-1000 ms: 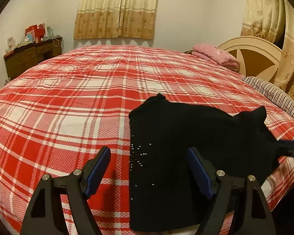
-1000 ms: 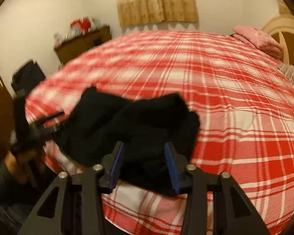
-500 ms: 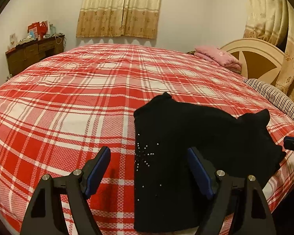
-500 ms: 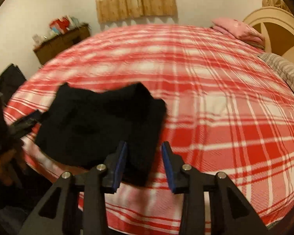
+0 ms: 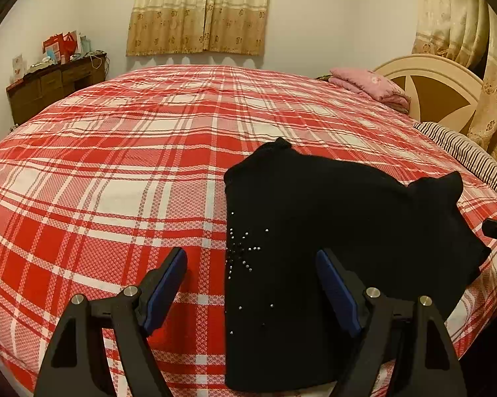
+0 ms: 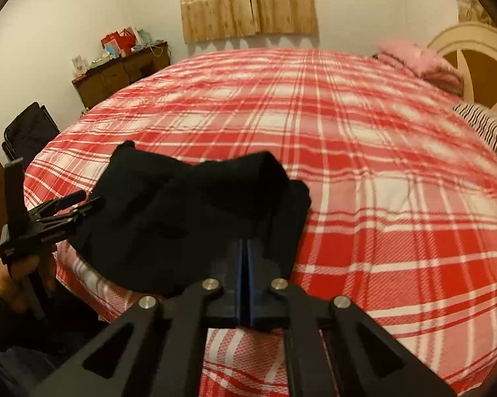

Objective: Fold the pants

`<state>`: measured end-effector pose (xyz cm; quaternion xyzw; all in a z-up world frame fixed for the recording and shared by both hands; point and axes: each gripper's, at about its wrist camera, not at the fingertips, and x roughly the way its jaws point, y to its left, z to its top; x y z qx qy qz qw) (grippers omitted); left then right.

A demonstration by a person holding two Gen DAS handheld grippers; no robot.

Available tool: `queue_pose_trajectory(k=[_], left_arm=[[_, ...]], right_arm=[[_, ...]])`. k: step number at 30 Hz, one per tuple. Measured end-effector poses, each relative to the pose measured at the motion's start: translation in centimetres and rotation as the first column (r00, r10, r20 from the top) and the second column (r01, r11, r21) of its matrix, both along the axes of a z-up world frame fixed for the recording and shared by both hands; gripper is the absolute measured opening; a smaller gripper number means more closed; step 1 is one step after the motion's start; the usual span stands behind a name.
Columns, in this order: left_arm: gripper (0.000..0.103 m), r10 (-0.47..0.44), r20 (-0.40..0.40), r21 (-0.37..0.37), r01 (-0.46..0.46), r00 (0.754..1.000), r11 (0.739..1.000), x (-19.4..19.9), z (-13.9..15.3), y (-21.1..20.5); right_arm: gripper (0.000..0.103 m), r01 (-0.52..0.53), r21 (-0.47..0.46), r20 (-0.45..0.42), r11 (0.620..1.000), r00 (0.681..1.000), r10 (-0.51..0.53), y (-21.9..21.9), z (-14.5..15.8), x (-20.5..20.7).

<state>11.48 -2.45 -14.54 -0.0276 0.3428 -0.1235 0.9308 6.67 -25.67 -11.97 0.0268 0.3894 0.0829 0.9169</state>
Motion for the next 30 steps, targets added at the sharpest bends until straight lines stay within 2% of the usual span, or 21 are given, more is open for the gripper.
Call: queue_pose_trajectory(k=[4, 7, 10, 11, 12, 13, 14, 16, 18, 21, 23, 30], left_arm=[[0.081, 0.0, -0.006, 0.0, 0.0, 1.0, 1.0, 0.1, 0.0, 0.0], [0.081, 0.0, -0.008, -0.001, 0.0, 1.0, 1.0, 0.2, 0.0, 0.0], [0.081, 0.002, -0.01, -0.001, -0.002, 1.0, 1.0, 0.2, -0.1, 0.0], [0.081, 0.003, -0.01, -0.003, -0.003, 1.0, 1.0, 0.2, -0.1, 0.0], [0.081, 0.003, -0.01, -0.003, -0.003, 1.0, 1.0, 0.2, -0.1, 0.0], [0.081, 0.004, -0.01, -0.001, -0.004, 1.0, 1.0, 0.2, 0.0, 0.0], [0.081, 0.003, -0.009, -0.003, -0.003, 1.0, 1.0, 0.2, 0.0, 0.0], [0.081, 0.005, -0.008, -0.006, -0.005, 1.0, 1.0, 0.2, 0.0, 0.1], [0.081, 0.005, -0.007, -0.006, -0.006, 1.0, 1.0, 0.2, 0.1, 0.1], [0.081, 0.016, -0.005, -0.009, -0.016, 1.0, 1.0, 0.3, 0.1, 0.5], [0.081, 0.019, -0.01, -0.019, -0.02, 1.0, 1.0, 0.4, 0.0, 0.7], [0.081, 0.013, -0.007, -0.016, -0.013, 1.0, 1.0, 0.2, -0.1, 0.6]], right_arm=[[0.004, -0.003, -0.015, -0.004, 1.0, 1.0, 0.003, -0.3, -0.1, -0.4], [0.003, 0.008, -0.02, -0.042, 1.0, 0.999, -0.009, -0.9, -1.1, -0.4], [0.008, -0.001, 0.017, -0.061, 1.0, 0.998, 0.002, -1.6, -1.4, -0.2], [0.028, 0.005, 0.05, -0.051, 0.999, 0.999, -0.003, -1.8, -1.1, -0.1], [0.056, 0.002, 0.094, -0.044, 0.996, 0.999, 0.002, -2.0, -0.7, -0.1], [0.065, -0.003, 0.122, -0.036, 0.993, 0.999, 0.007, -2.1, -0.3, -0.1], [0.067, -0.009, 0.144, -0.024, 0.99, 1.0, 0.013, -2.0, 0.0, -0.2], [0.063, -0.037, 0.166, -0.018, 0.985, 0.999, 0.041, -1.3, 0.3, -0.2], [0.05, -0.054, 0.18, -0.043, 0.982, 0.997, 0.063, -0.5, -0.1, 0.1], [0.05, -0.071, 0.223, -0.085, 0.972, 0.992, 0.092, 0.5, -0.9, 0.1], [0.05, -0.073, 0.209, -0.094, 0.975, 0.991, 0.095, 1.2, -1.1, -0.2], [0.047, 0.033, 0.224, -0.159, 0.974, 0.987, 0.004, -0.1, -2.8, 1.2]])
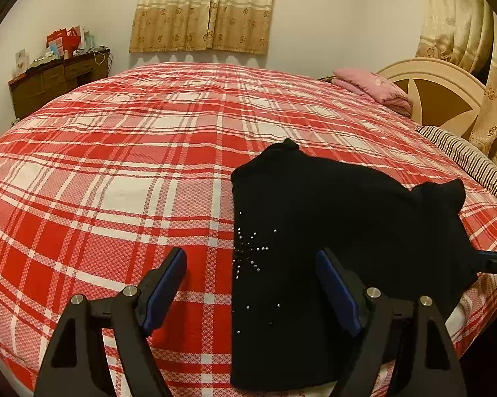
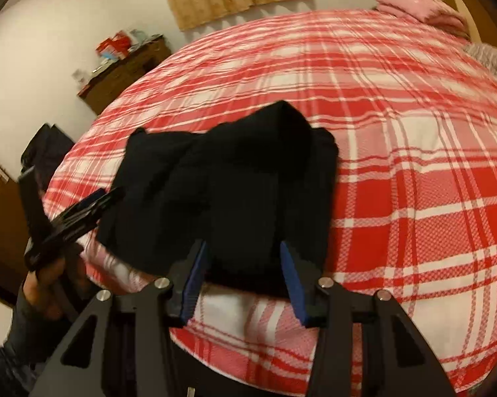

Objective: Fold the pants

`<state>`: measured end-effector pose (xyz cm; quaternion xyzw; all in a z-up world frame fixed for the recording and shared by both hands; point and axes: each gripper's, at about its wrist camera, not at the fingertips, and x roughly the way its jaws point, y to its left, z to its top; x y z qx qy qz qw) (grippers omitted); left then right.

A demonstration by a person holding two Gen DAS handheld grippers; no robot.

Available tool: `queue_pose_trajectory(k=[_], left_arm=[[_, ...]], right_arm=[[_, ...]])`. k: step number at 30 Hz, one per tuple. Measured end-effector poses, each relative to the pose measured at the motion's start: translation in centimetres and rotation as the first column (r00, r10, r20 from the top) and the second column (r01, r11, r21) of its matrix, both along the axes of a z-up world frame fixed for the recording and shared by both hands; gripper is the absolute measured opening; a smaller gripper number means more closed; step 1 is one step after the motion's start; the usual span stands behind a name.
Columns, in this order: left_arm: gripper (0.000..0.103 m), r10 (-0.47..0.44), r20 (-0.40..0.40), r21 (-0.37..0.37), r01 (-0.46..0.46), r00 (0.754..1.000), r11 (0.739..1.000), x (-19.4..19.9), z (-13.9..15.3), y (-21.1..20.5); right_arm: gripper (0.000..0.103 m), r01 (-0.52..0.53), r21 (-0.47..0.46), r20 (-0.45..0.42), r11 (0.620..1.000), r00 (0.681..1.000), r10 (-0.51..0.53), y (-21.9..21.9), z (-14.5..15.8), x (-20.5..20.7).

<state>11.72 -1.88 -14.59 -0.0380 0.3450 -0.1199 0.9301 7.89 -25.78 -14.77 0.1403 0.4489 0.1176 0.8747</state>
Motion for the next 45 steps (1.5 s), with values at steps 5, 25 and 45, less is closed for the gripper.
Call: queue_pose_trajectory(k=[5, 25, 45], left_arm=[[0.081, 0.004, 0.001, -0.005, -0.004, 1.0, 1.0, 0.0, 0.1, 0.3], [0.082, -0.132, 0.005, -0.094, 0.132, 0.991, 0.987, 4.5, -0.1, 1.8], [0.017, -0.198, -0.034, -0.244, 0.184, 0.98, 0.952, 4.8, 0.0, 1.6]], right_arm=[[0.013, -0.002, -0.042, 0.02, 0.999, 1.0, 0.003, 0.6, -0.1, 0.2], [0.057, 0.076, 0.01, 0.061, 0.997, 0.995, -0.076, -4.3, 1.0, -0.3], [0.029, -0.015, 0.166, 0.041, 0.986, 0.999, 0.008, -4.1, -0.8, 3.1]])
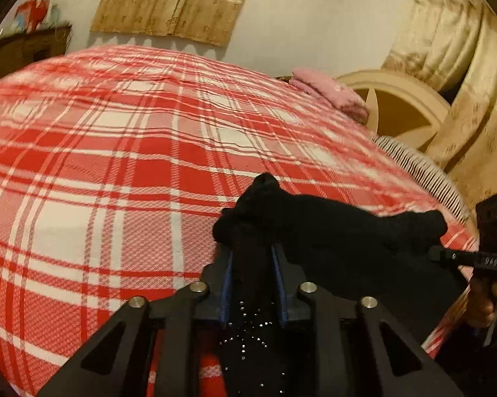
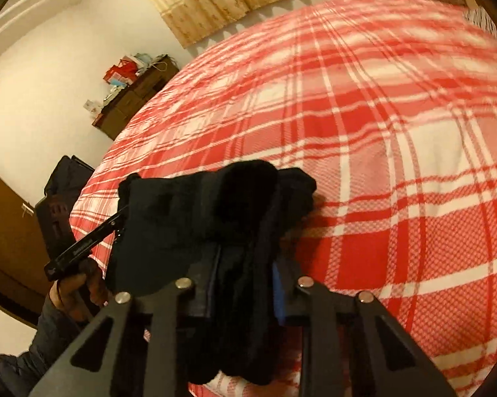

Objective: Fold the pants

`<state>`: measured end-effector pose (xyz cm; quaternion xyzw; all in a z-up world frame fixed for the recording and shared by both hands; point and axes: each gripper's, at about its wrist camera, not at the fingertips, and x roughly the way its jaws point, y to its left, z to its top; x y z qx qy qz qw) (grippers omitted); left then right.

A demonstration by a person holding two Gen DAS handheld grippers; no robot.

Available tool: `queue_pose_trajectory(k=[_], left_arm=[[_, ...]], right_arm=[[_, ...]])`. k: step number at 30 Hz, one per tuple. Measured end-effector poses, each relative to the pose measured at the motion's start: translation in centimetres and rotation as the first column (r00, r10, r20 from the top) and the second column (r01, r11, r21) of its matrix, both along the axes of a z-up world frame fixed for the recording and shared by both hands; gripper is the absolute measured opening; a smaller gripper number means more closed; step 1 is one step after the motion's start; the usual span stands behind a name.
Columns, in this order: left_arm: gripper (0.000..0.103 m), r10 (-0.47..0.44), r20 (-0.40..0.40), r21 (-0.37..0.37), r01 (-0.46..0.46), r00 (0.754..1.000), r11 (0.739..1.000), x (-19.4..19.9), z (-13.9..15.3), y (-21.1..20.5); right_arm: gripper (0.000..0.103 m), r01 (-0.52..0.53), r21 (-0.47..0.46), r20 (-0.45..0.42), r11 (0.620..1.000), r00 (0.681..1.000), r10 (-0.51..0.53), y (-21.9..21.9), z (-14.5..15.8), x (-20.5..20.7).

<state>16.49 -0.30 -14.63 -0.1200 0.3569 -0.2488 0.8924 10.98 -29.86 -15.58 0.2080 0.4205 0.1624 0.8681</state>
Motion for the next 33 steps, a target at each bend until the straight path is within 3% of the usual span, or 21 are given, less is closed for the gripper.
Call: queue_pose_trajectory(k=[6, 11, 15, 19, 21, 26, 33], left_arm=[[0.014, 0.018, 0.008, -0.103, -0.017, 1.0, 0.995, -0.7, 1.6, 2.5], [0.014, 0.085, 0.05, -0.104, -0.079, 0.995, 0.991, -1.1, 3.7, 6.2], [0.014, 0.197, 0.092, -0.054, -0.193, 0.976, 0.98, -0.5, 5.3, 10.8], [0.014, 0.313, 0.116, 0.007, -0.316, 0.943, 0.949, 0.1, 6.0, 15.8], [0.014, 0.364, 0.117, 0.058, -0.372, 0.924, 0.926, 0.7, 5.6, 17.8], [0.017, 0.423, 0.06, 0.133, -0.428, 0.904, 0.894, 2.4, 2.4, 20.1], [0.031, 0.437, 0.098, 0.209, -0.448, 0.894, 0.869, 3.0, 0.9, 18.8]], right_arm=[[0.028, -0.053, -0.028, 0.06, 0.998, 0.997, 0.054, 1.9, 2.9, 0.7], [0.027, -0.133, -0.052, 0.098, 0.99, 0.986, 0.137, 4.9, 5.2, 3.0], [0.027, -0.22, -0.072, 0.124, 0.973, 0.966, 0.228, 9.9, 6.8, 7.6], [0.027, -0.291, -0.064, 0.141, 0.955, 0.944, 0.297, 15.0, 7.3, 13.6], [0.027, -0.328, -0.043, 0.142, 0.944, 0.933, 0.331, 18.0, 7.1, 16.8], [0.027, -0.365, -0.069, 0.09, 0.929, 0.925, 0.37, 24.4, 4.1, 22.0], [0.027, -0.32, 0.005, -0.003, 0.947, 0.947, 0.32, 22.6, -0.2, 24.8]])
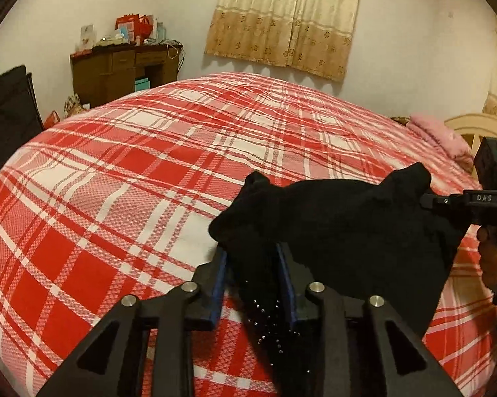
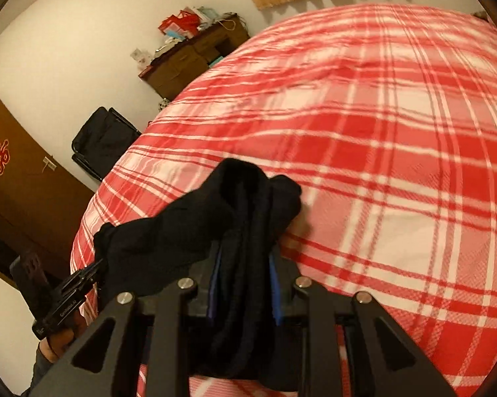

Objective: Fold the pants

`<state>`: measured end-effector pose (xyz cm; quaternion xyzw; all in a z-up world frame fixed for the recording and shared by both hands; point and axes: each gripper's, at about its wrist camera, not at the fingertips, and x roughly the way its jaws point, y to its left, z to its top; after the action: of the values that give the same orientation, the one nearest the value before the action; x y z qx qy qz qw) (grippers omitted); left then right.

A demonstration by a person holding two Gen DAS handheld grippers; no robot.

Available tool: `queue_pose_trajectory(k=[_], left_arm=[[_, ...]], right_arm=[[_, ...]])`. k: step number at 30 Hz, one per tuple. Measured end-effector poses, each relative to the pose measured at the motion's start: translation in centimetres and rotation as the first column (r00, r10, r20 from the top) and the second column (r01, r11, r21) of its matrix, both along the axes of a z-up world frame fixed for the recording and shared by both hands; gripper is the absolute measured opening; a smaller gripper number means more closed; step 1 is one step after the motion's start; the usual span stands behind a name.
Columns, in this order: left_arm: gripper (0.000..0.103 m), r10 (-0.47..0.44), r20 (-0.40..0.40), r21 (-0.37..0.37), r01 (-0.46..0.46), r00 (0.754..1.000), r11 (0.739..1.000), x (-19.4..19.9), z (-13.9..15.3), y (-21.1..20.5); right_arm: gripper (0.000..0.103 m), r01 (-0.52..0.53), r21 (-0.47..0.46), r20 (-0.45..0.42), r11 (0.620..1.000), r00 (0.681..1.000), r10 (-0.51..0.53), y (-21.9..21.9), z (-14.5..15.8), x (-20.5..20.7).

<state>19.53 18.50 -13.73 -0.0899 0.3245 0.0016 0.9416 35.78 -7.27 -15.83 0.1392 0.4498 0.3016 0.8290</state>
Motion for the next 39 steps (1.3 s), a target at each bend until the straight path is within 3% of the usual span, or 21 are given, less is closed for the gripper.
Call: queue_pose_trajectory(k=[6, 18, 23, 27, 31, 39], left_arm=[[0.037, 0.001, -0.008, 0.025, -0.001, 1.0, 1.0, 0.2, 0.0, -0.3], [0.077, 0.062, -0.035, 0.096, -0.058, 0.997, 0.994, 0.2, -0.2, -0.9], [0.081, 0.093, -0.049, 0.108, -0.088, 0.994, 0.99, 0.0, -0.5, -1.3], [0.081, 0.112, -0.056, 0.117, -0.105, 0.992, 0.988, -0.4, -0.5, -1.5], [0.081, 0.126, -0.061, 0.107, -0.119, 0.99, 0.987, -1.7, -0.1, -1.8], [0.081, 0.145, -0.064, 0.131, -0.136, 0.987, 0.982, -4.1, 0.1, -2.7]], right_arm=[[0.028, 0.002, 0.002, -0.004, 1.0, 1.0, -0.002, -0.8, 0.5, -0.5], [0.029, 0.043, -0.01, -0.027, 0.999, 0.999, -0.043, -1.8, -0.2, -0.4], [0.038, 0.062, -0.02, -0.053, 0.998, 0.997, -0.063, -2.9, -1.0, -0.5], [0.038, 0.08, 0.015, -0.074, 0.997, 0.994, -0.078, -3.5, -1.5, -0.6], [0.041, 0.095, -0.039, -0.034, 0.995, 0.995, -0.096, -3.1, -1.1, -1.4], [0.065, 0.155, -0.19, 0.103, 0.969, 0.985, -0.137, -4.2, 0.6, -4.2]])
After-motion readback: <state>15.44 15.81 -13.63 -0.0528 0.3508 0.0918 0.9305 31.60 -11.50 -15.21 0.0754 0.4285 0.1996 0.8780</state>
